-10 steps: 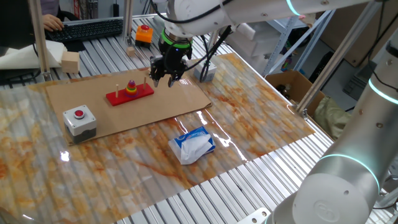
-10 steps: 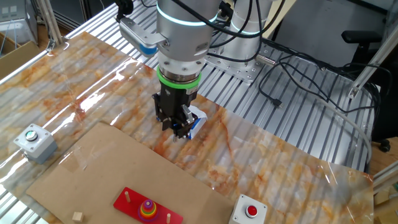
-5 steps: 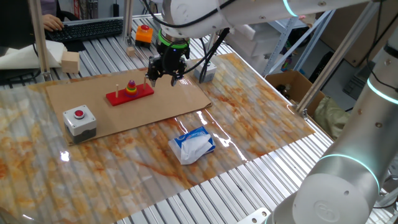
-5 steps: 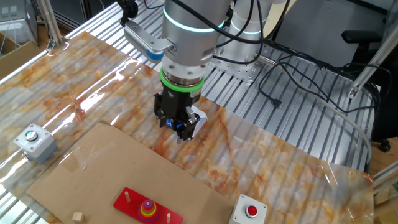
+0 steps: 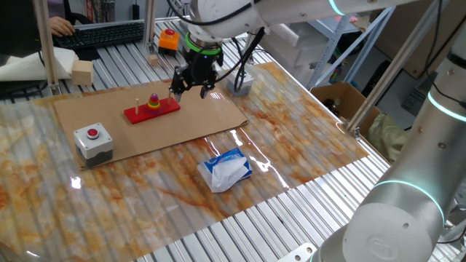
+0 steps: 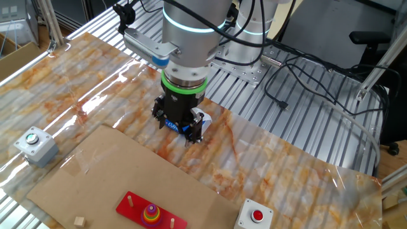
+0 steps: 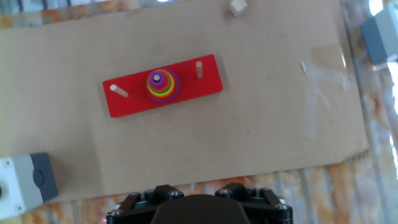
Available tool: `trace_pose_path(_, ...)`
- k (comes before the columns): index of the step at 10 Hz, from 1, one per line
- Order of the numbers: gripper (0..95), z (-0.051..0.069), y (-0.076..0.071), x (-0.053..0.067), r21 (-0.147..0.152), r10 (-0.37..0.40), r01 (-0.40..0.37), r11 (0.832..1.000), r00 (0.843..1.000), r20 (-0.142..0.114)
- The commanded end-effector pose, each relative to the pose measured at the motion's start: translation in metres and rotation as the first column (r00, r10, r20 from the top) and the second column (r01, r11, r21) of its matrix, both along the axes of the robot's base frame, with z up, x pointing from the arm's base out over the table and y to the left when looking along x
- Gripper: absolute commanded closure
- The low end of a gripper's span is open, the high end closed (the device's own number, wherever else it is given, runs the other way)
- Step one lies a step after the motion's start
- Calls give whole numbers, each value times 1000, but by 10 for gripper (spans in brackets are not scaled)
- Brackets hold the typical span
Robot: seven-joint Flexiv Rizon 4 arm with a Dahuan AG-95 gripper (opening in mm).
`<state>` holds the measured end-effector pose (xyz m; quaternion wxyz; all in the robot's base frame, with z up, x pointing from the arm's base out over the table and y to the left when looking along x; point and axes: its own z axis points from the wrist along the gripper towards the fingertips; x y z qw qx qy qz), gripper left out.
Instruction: Take out one Hanoi block and throw it aside
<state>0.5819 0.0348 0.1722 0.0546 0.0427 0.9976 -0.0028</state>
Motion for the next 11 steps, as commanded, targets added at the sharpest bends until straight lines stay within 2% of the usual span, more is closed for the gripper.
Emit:
trace_pose_path(1,190,0,1,1,-2,31,-31,1000,999,-9)
trace_pose_path(6,190,0,1,1,6,46,-46,999,999,-2)
trace_pose_path(8,190,-1,2,10,5,46,-46,999,999,1)
trace_pose_path(10,190,-4,6,28,4,34,-35,999,999,11)
trace_pose_path(11,190,-4,6,33,5,33,-33,999,999,11)
